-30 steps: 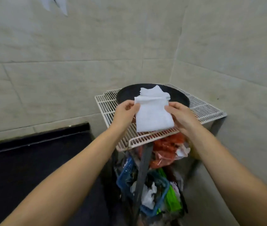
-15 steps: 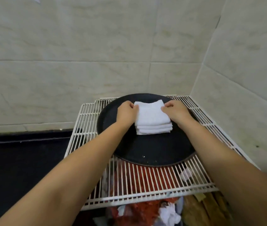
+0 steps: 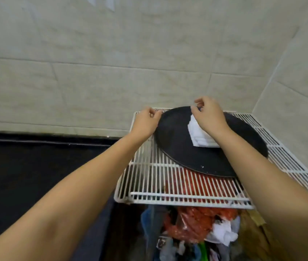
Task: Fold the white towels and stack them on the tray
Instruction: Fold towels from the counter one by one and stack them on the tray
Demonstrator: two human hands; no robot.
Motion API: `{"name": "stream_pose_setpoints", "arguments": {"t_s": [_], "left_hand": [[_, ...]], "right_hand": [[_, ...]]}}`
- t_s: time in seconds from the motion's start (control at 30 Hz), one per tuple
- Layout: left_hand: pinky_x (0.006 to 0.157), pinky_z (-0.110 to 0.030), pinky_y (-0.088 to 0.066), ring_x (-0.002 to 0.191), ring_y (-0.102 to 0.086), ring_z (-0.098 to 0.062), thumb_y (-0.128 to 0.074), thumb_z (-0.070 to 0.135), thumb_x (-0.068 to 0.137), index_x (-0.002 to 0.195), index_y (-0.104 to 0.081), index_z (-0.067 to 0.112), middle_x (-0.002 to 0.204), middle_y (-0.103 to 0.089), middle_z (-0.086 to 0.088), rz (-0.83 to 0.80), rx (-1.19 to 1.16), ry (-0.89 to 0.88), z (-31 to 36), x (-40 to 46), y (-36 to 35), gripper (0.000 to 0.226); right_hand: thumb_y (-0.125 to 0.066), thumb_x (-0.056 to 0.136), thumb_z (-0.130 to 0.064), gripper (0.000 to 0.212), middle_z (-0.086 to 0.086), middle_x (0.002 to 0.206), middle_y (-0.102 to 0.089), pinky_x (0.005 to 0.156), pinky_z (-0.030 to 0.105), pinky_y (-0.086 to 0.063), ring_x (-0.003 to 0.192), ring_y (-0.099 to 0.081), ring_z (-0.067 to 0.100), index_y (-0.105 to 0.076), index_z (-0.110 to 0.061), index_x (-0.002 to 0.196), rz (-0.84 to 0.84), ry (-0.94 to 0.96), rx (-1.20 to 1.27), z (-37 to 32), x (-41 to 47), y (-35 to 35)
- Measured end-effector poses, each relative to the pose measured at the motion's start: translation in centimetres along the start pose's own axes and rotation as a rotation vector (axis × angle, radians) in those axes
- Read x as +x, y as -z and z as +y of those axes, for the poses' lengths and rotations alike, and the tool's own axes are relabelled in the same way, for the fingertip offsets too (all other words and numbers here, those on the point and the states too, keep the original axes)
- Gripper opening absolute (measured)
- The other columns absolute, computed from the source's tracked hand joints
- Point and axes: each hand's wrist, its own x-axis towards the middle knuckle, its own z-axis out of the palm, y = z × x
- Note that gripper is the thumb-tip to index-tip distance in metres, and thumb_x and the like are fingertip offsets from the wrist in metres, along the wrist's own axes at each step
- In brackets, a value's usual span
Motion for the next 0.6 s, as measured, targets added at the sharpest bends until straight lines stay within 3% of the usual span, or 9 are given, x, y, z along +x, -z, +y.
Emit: {"name": "stream_pose_setpoints", "arguments": {"t_s": [0.13, 0.23, 0.4, 0.6], "left_hand": [[0.066, -0.032, -0.041, 0.065, -0.052, -0.022, -0.047, 0.032, 0.096, 0.091, -0.051, 0.012, 0.074, -0.06, -0.008, 0.102, 0.141, -0.001, -4.4, -5.4, 12.4, 0.021], [0.065, -0.033, -0.044, 0.068, -0.054, -0.022, -0.046, 0.036, 0.095, 0.092, -0.052, 0.016, 0.077, -0.061, -0.002, 0.199, 0.288, 0.048, -9.6, -11.8, 23.1, 0.021], [0.073, -0.037, -0.049, 0.078, -0.058, -0.02, -0.047, 0.037, 0.094, 0.093, -0.055, 0.016, 0.07, -0.055, 0.01, 0.341, 0.524, 0.222, -18.5, -24.2, 40.2, 0.023], [0.075, -0.039, -0.05, 0.083, -0.06, -0.023, -0.045, 0.036, 0.095, 0.097, -0.056, 0.015, 0.081, -0.06, 0.002, 0.466, 0.673, 0.498, -26.5, -37.1, 55.5, 0.023]], "right_hand": [[-0.052, 0.088, -0.022, 0.025, 0.014, 0.111, -0.061, 0.091, 0.044, -0.047, 0.102, -0.058, 0.032, -0.061, -0.011, 0.108, -0.115, 0.2, 0.005, -10.4, -5.1, -7.5], [-0.051, 0.088, -0.023, 0.023, 0.013, 0.107, -0.062, 0.089, 0.044, -0.047, 0.101, -0.058, 0.033, -0.062, -0.012, 0.105, -0.214, 0.326, 0.033, -18.7, -11.7, -14.8], [-0.047, 0.094, -0.03, 0.028, 0.006, 0.12, -0.057, 0.093, 0.042, -0.042, 0.114, -0.052, 0.025, -0.057, -0.018, 0.118, -0.419, 0.519, 0.007, -32.0, -24.4, -26.9], [-0.044, 0.096, -0.031, 0.03, 0.004, 0.123, -0.054, 0.091, 0.039, -0.039, 0.115, -0.051, 0.024, -0.054, -0.019, 0.122, -0.648, 0.751, -0.034, -45.4, -37.0, -37.9]]}}
